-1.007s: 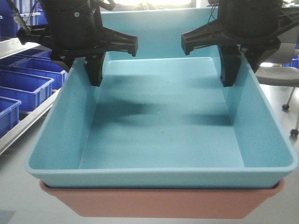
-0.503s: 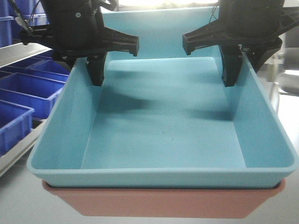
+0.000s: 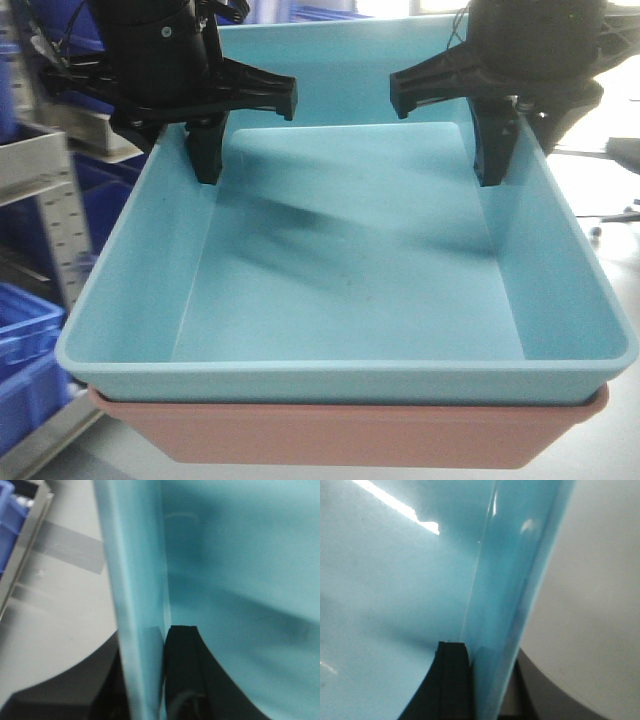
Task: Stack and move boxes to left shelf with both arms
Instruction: 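Hold the stacked bins in both grippers as the base nears the shelf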
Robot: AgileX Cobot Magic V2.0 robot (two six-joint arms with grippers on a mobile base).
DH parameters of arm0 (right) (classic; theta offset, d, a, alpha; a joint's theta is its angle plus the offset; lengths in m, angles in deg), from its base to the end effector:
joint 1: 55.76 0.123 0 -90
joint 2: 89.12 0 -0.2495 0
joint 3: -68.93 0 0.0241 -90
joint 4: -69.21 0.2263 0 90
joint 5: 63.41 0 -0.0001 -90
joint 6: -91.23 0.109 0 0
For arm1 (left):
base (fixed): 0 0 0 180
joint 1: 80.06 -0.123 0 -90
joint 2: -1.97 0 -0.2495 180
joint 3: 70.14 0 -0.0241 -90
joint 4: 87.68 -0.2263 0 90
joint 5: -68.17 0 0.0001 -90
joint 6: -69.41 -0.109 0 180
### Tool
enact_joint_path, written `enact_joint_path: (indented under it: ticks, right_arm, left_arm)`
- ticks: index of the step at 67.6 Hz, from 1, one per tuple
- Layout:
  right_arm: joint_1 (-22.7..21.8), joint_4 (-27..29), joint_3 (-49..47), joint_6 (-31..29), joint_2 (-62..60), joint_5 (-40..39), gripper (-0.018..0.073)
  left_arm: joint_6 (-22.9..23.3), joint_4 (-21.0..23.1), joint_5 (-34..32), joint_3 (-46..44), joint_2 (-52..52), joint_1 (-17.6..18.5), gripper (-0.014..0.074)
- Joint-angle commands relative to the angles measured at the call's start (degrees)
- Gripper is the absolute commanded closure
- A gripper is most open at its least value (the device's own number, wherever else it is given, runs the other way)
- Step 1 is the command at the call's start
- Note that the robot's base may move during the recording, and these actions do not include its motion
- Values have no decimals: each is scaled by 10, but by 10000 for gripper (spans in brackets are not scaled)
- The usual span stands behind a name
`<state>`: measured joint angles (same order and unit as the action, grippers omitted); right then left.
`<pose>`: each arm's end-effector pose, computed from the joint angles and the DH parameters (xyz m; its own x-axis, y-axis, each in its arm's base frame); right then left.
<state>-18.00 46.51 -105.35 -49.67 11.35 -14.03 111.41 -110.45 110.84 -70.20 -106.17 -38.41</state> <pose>0.2695 0.1683 0.2353 -0.8405 -0.1617 -0.5171 -0.1545 0.9863 -0.0573 0.2845 -0.2147 0.2231 -0.8042 0.1725 -0.5688 0.2213 0.9751 -0.0171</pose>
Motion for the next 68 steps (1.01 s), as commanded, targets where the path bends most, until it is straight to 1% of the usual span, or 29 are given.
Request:
enact_joint_path:
  ticks: [1, 68]
  right_arm:
    - [19, 25, -28, -12, -26, -120, 503]
    - [19, 25, -28, -12, -26, -120, 503]
  left_arm:
    - [-5, 26, -113, -32, 32, 23, 599]
    - [-5, 26, -113, -32, 32, 24, 599]
